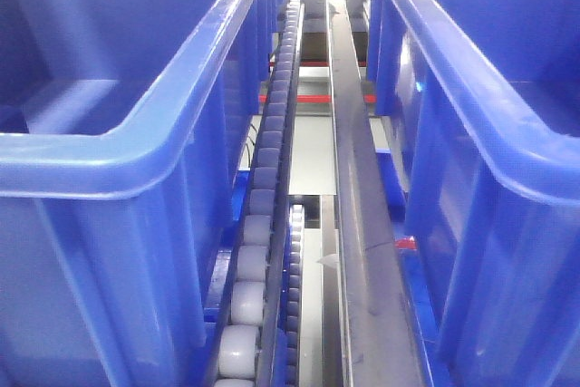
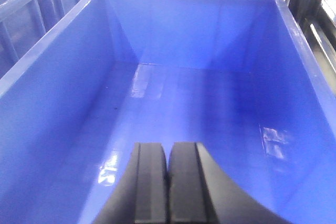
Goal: Pick and sort blue part to right shelf
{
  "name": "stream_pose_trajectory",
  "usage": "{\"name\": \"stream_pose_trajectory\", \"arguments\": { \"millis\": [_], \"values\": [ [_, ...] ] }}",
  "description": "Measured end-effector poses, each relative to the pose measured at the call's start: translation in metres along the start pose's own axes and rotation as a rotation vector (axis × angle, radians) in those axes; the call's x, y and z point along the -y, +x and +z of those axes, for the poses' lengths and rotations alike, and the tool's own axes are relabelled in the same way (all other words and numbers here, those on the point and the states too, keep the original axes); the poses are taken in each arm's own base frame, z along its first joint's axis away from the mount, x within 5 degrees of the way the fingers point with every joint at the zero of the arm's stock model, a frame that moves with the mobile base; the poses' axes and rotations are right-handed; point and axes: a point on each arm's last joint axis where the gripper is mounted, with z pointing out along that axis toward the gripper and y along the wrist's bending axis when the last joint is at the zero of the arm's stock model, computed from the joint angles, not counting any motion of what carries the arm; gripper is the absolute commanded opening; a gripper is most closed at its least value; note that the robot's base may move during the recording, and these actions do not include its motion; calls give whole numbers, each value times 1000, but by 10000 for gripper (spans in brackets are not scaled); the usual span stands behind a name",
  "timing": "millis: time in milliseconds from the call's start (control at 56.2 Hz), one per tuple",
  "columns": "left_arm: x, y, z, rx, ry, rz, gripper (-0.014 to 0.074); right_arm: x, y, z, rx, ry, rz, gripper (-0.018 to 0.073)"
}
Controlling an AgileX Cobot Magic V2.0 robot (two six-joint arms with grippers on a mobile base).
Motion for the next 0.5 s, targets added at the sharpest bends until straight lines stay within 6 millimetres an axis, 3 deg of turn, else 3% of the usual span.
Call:
{"name": "stream_pose_trajectory", "arguments": {
  "millis": [498],
  "values": [
    [0,0,0,-2,0,0,124,0,0,0,0,0,0,38]
  ]
}}
